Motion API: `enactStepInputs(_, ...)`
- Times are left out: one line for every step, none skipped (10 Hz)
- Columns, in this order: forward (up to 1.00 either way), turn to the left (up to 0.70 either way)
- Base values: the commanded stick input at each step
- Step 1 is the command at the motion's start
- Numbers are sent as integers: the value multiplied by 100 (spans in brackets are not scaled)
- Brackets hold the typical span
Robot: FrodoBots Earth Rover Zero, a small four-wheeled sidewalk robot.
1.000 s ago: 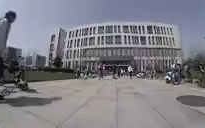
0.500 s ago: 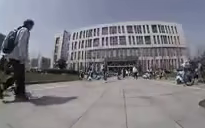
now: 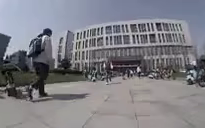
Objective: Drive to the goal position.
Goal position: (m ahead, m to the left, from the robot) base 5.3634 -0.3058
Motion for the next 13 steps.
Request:
enactStepInputs(100, 0)
enactStepInputs(100, 0)
enactStepInputs(100, -3)
enactStepInputs(100, -11)
enactStepInputs(100, -21)
enactStepInputs(100, -31)
enactStepInputs(100, -36)
enactStepInputs(100, -9)
enactStepInputs(100, 0)
enactStepInputs(100, 0)
enactStepInputs(100, 0)
enactStepInputs(100, 0)
enactStepInputs(100, 0)
